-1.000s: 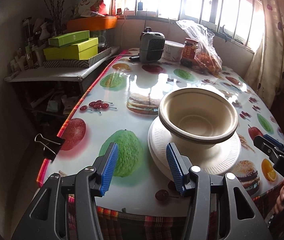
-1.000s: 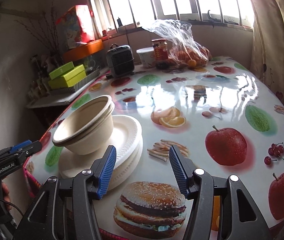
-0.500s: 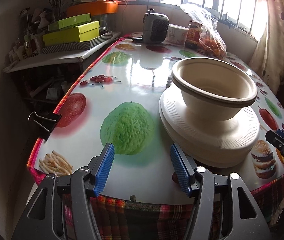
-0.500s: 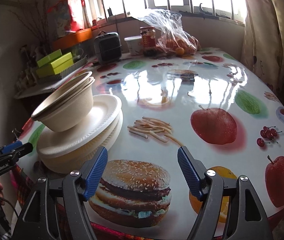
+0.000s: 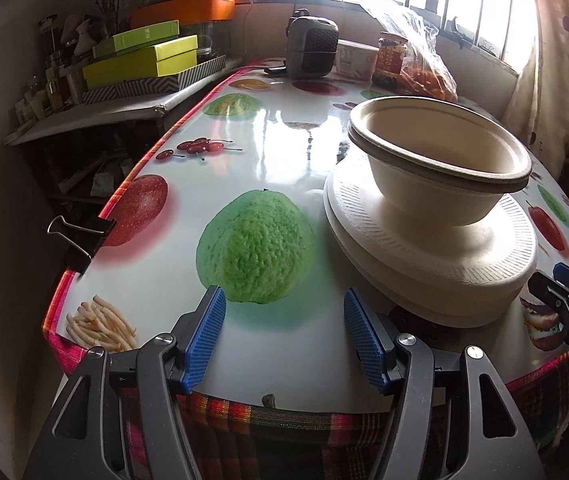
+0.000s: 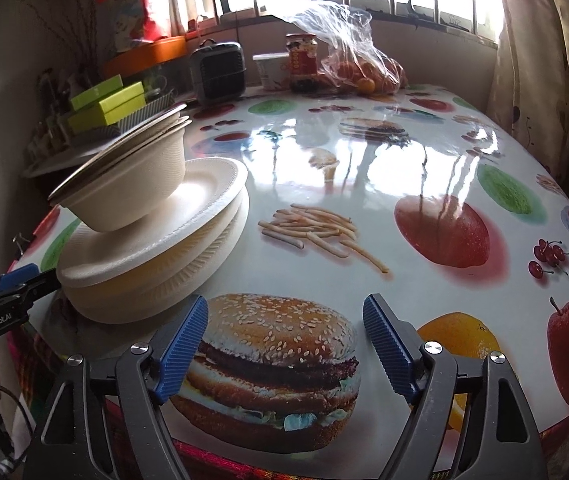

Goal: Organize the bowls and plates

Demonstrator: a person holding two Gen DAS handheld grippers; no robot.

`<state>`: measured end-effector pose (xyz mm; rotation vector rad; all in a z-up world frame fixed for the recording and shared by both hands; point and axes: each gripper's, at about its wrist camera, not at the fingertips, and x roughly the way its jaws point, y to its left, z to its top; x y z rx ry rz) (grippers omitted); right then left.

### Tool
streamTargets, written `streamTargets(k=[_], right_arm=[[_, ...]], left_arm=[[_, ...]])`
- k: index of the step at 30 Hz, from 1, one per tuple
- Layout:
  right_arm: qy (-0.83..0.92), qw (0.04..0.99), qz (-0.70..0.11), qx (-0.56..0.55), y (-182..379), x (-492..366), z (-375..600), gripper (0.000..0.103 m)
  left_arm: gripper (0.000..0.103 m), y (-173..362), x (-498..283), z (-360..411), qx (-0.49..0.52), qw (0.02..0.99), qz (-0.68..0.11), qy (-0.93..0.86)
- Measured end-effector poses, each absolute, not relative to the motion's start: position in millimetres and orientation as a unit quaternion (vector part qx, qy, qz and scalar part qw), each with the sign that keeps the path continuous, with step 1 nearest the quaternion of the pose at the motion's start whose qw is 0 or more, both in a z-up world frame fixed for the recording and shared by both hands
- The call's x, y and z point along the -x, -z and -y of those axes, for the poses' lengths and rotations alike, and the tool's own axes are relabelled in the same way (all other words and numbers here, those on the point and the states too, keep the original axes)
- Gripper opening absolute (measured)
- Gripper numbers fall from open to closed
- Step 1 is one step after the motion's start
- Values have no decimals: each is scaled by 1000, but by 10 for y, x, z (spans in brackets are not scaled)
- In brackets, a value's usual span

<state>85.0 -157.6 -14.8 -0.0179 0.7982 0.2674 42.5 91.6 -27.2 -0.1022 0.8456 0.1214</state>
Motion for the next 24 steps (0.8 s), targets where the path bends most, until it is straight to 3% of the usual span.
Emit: streamTargets(k=[11,24], right_arm=[[-123,918,-376,35,190,-823,1497,89],[-123,919,-373,37,196,-821,1489,90]], left_arm=[[66,290,-431,-874,43,912,-403,-69],[67,296,-433,-869,42,913,-399,-72]])
